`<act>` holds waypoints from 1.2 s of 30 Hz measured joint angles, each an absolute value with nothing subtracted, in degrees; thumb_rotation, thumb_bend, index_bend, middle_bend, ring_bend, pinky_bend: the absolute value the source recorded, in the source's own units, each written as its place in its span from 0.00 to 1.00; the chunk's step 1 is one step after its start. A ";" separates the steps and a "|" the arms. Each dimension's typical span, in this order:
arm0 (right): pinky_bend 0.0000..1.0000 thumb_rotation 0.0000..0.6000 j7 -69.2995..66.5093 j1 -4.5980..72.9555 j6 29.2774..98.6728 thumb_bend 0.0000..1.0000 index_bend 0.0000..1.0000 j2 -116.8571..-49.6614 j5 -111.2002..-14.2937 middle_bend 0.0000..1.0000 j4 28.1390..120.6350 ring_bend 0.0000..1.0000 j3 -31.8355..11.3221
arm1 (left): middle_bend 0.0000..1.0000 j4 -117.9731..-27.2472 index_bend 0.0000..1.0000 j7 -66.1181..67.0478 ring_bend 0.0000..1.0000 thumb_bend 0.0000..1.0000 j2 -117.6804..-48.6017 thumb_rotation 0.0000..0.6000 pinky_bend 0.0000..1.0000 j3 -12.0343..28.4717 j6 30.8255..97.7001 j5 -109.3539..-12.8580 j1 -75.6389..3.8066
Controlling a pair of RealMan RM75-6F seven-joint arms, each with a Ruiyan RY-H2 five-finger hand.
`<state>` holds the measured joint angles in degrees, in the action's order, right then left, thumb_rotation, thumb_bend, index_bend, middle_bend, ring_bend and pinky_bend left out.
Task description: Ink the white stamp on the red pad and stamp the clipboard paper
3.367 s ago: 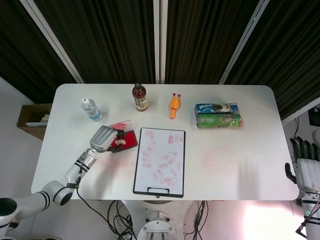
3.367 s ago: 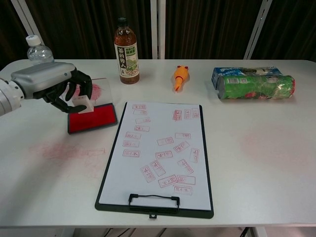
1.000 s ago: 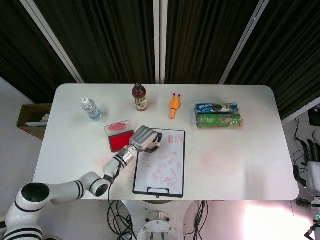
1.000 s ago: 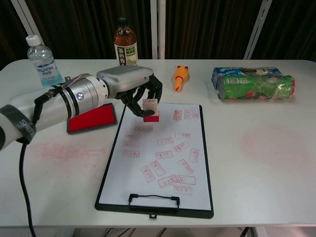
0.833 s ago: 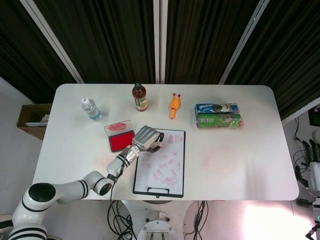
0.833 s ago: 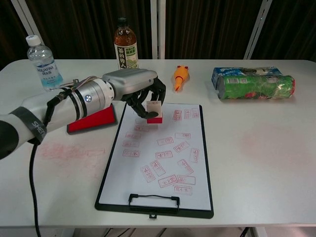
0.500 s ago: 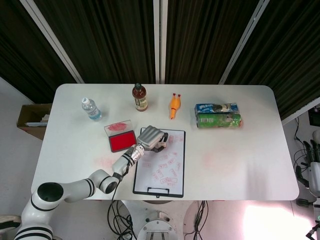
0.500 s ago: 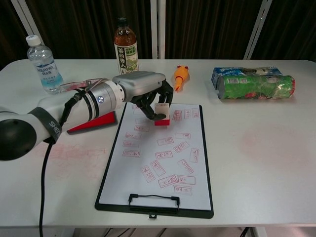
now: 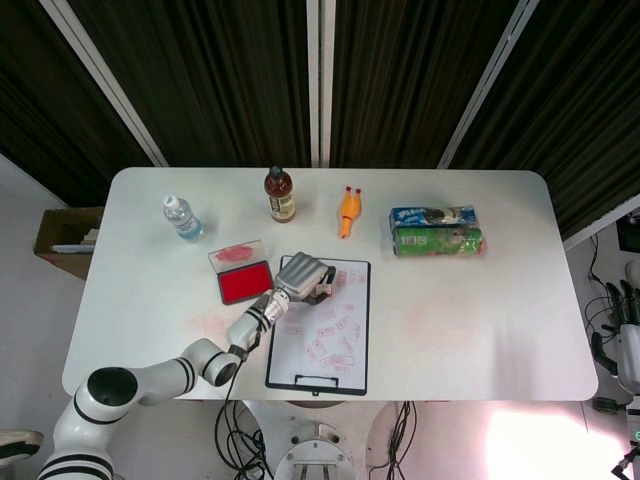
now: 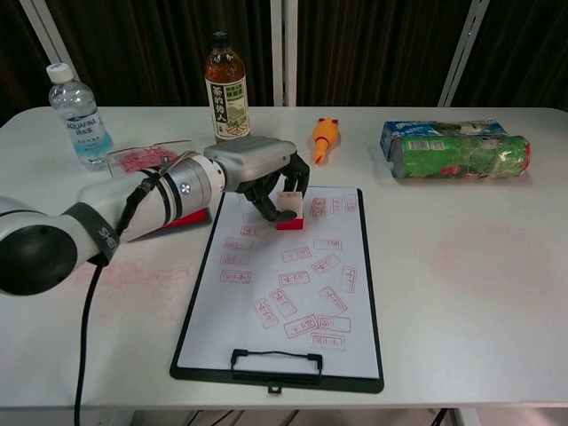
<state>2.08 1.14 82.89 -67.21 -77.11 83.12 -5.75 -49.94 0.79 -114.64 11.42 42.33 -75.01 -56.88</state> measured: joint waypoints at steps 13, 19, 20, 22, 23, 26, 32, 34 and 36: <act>0.00 1.00 1.37 0.93 82.63 0.40 0.00 -67.19 -77.03 0.00 82.89 0.00 -5.69 | 0.79 -46.67 0.75 -2.13 0.72 0.45 -116.32 1.00 0.81 10.16 42.96 -76.83 -56.51; 0.00 1.00 1.05 0.76 83.07 0.40 0.00 -67.01 -77.10 0.00 82.81 0.00 -5.86 | 0.79 -47.82 0.75 -2.60 0.73 0.45 -115.77 1.00 0.81 10.60 43.49 -76.86 -56.42; 0.00 1.00 1.08 0.72 83.29 0.40 0.00 -66.99 -77.12 0.00 82.78 0.00 -5.94 | 0.79 -48.46 0.75 -2.72 0.73 0.45 -115.47 1.00 0.81 10.80 43.60 -76.75 -56.36; 0.00 1.00 1.21 0.65 83.72 0.40 0.00 -66.98 -77.15 0.00 82.65 0.00 -6.10 | 0.79 -50.55 0.75 -2.82 0.73 0.45 -114.36 1.00 0.81 11.39 44.16 -76.48 -56.12; 0.00 1.00 1.24 0.62 83.85 0.40 0.00 -66.96 -77.14 0.00 82.59 0.00 -6.23 | 0.79 -51.68 0.75 -2.80 0.73 0.45 -113.71 1.00 0.81 11.67 44.52 -76.36 -55.98; 0.00 1.00 1.05 0.75 83.68 0.40 0.00 -66.93 -77.13 0.00 82.69 0.00 -6.38 | 0.79 -56.46 0.75 -2.36 0.73 0.45 -110.84 1.00 0.81 12.64 46.05 -75.88 -55.23; 0.00 1.00 1.29 1.10 83.13 0.40 0.00 -67.25 -77.62 0.00 83.08 0.00 -6.11 | 0.79 -69.74 0.75 0.61 0.72 0.46 -102.33 1.00 0.81 13.25 49.83 -74.56 -51.76; 0.00 1.00 1.51 1.20 83.02 0.40 0.00 -67.39 -77.76 0.00 83.16 0.00 -6.02 | 0.79 -74.75 0.75 1.93 0.72 0.46 -98.67 1.00 0.81 12.38 51.38 -74.26 -49.54; 0.00 1.00 1.81 1.32 82.88 0.40 0.00 -67.59 -77.88 0.00 83.20 0.00 -5.92 | 0.79 -78.53 0.75 2.88 0.72 0.46 -95.41 1.00 0.81 10.81 52.88 -74.17 -47.00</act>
<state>1.81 1.32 82.88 -67.59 -77.88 83.20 -5.92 -78.53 2.88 -95.41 10.81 52.88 -74.17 -47.00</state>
